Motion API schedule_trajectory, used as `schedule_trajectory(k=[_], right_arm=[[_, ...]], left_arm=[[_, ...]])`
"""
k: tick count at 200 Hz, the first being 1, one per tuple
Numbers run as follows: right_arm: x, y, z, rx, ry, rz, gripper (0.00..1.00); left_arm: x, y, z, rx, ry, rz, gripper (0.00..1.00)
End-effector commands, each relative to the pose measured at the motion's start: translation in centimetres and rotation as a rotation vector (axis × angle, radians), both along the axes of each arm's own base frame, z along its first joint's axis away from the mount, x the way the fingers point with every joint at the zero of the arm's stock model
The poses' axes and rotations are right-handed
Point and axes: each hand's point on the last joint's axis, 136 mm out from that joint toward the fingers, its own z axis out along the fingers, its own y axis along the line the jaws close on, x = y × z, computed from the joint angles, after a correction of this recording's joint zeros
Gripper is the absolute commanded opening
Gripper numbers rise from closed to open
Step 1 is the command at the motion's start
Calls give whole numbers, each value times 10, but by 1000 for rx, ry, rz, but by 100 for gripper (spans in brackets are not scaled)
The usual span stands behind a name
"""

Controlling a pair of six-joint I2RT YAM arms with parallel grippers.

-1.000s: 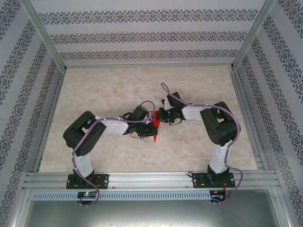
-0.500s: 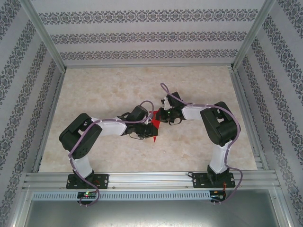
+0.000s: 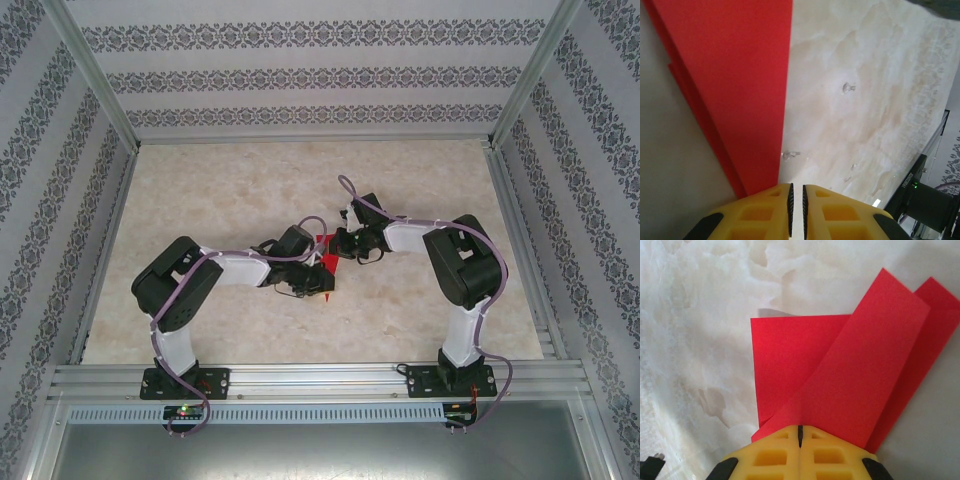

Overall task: Fold a paper plane with a square sheet of paper (fold left side to right side)
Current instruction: Fold the wing for the fifth time at the center of the table.

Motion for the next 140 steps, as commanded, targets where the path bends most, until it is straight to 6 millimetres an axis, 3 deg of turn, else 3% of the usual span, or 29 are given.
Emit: schedule_trajectory(k=[1, 81, 140], right_arm=[[-10, -14, -23, -92, 50, -2, 0], [-10, -20, -29, -139, 58, -2, 0], [-7, -26, -35, -162, 74, -14, 0]], left_arm=[[-13, 2, -13, 48, 32, -23, 17], [-16, 11, -11, 62, 16, 1, 17], [-35, 16, -13, 45, 52, -25, 15]])
